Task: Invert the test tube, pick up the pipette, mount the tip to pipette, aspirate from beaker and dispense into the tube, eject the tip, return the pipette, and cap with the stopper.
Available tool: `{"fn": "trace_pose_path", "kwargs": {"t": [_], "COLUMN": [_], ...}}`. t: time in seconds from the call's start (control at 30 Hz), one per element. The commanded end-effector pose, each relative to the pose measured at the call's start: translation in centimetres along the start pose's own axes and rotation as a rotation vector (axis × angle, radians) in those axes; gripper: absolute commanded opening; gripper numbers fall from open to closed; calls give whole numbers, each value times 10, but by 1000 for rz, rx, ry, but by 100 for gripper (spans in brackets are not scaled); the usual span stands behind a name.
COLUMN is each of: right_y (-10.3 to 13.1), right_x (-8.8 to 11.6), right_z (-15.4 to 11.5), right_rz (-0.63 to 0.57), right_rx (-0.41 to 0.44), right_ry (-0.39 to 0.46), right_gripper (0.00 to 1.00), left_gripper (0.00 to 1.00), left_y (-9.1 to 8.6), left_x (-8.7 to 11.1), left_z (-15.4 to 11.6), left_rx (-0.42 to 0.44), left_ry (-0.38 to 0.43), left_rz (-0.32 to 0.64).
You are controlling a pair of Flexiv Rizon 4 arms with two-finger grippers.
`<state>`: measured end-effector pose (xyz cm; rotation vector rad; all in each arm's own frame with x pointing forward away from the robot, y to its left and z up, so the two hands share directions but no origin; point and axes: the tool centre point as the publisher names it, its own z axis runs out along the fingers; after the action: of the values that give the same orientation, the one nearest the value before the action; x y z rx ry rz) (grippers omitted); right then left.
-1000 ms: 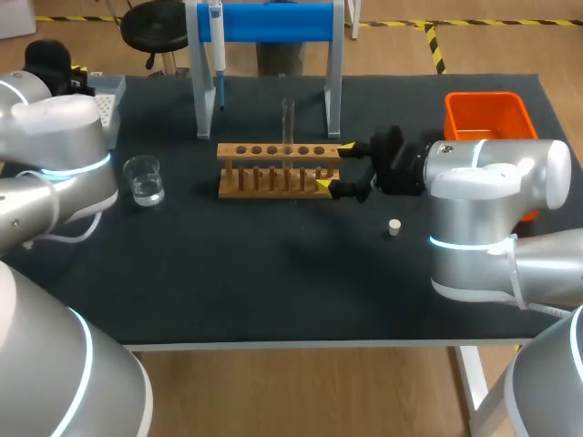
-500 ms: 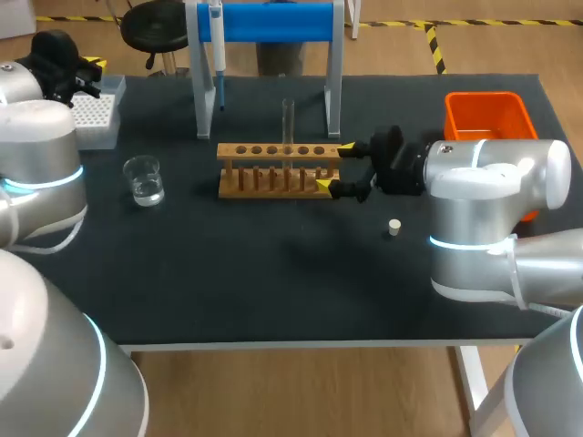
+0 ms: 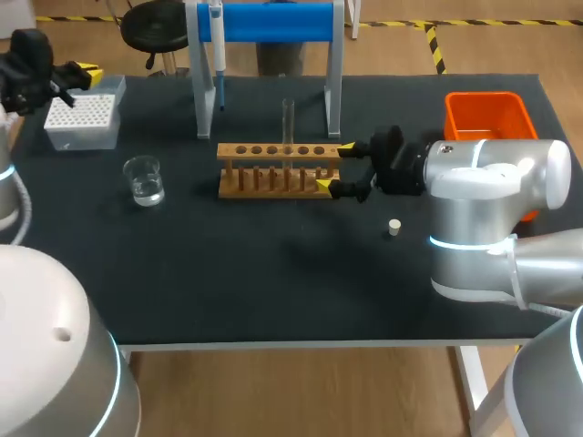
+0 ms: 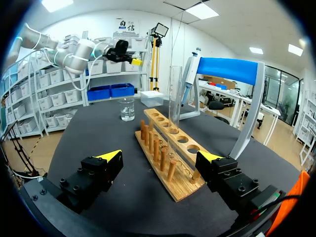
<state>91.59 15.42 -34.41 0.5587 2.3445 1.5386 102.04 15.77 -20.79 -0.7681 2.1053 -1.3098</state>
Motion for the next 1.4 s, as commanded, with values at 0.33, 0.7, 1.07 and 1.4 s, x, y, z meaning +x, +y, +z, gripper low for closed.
{"fn": "trace_pose_path", "kwargs": {"t": [0.33,0.7,1.07,1.4], "right_y": [-1,-1,-1,-1], "right_x": [0,0,0,0], "right_z": [0,0,0,0], "right_rz": [0,0,0,0], "right_rx": [-3,-3,-3,-3], "right_ry": [-1,-1,-1,-1], "right_gripper": [100,100,100,100], "left_gripper": [0,0,0,0], "left_y": [-39,-100,-123,-134], "left_x": [71,191,264,301], "left_z": [-24,-29,-11,-1], "left_rx": [21,-78,-91,-82], "left_ry": [299,586,651,654], "left_rz": [99,152,138,165]}}
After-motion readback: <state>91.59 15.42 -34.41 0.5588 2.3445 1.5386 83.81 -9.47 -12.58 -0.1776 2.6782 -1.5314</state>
